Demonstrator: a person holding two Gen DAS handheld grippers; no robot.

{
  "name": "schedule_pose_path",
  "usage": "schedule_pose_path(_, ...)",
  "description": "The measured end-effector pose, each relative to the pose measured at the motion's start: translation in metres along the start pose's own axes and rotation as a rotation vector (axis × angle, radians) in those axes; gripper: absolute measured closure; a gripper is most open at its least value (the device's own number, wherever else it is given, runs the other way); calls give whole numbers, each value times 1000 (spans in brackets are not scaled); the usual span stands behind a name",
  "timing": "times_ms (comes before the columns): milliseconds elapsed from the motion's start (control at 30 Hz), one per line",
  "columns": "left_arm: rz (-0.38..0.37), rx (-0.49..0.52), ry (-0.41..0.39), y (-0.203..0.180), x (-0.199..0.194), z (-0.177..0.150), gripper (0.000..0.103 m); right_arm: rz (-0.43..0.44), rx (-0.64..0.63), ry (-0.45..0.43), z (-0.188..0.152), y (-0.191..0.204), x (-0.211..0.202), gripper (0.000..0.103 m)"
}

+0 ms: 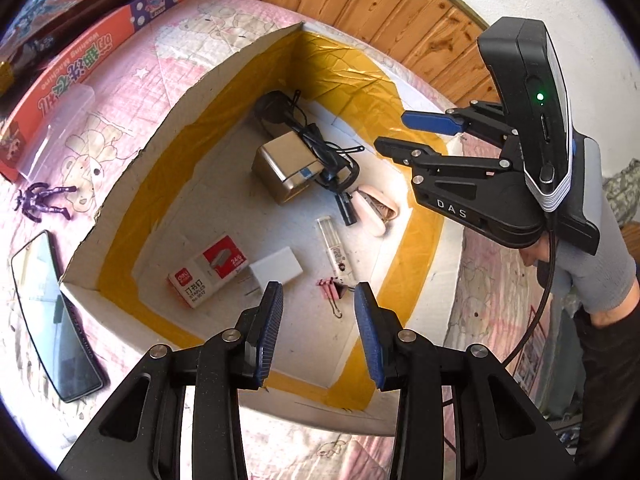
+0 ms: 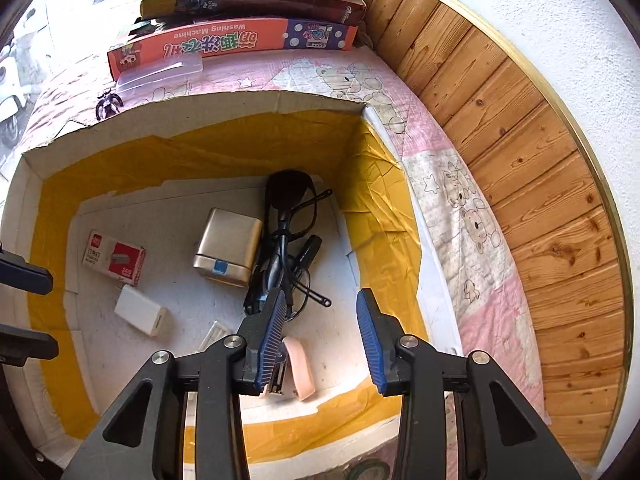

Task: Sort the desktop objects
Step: 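Move both open tools back to the tissue pack and tape roll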

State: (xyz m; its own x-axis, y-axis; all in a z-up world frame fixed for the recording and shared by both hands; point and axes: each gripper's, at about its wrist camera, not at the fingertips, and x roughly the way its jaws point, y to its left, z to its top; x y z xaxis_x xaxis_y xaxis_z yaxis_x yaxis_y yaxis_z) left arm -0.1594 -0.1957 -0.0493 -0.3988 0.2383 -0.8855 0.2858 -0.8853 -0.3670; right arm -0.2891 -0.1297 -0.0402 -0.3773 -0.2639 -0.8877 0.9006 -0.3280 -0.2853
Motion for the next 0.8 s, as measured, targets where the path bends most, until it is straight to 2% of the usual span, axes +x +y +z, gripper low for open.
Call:
schedule_pose_path(433,70,74,-89,-26,-36,-36,63,50,100,-86,-36,19,-55,62)
schedule_pose_path(700,89,110,-120,-42,-50,-55,63,70,183,-189,-60,32,-92,62)
schedule_pose_path(800,72,114,-140,-46,-57,-62,63,87,223,-233,-71,35,-106,62)
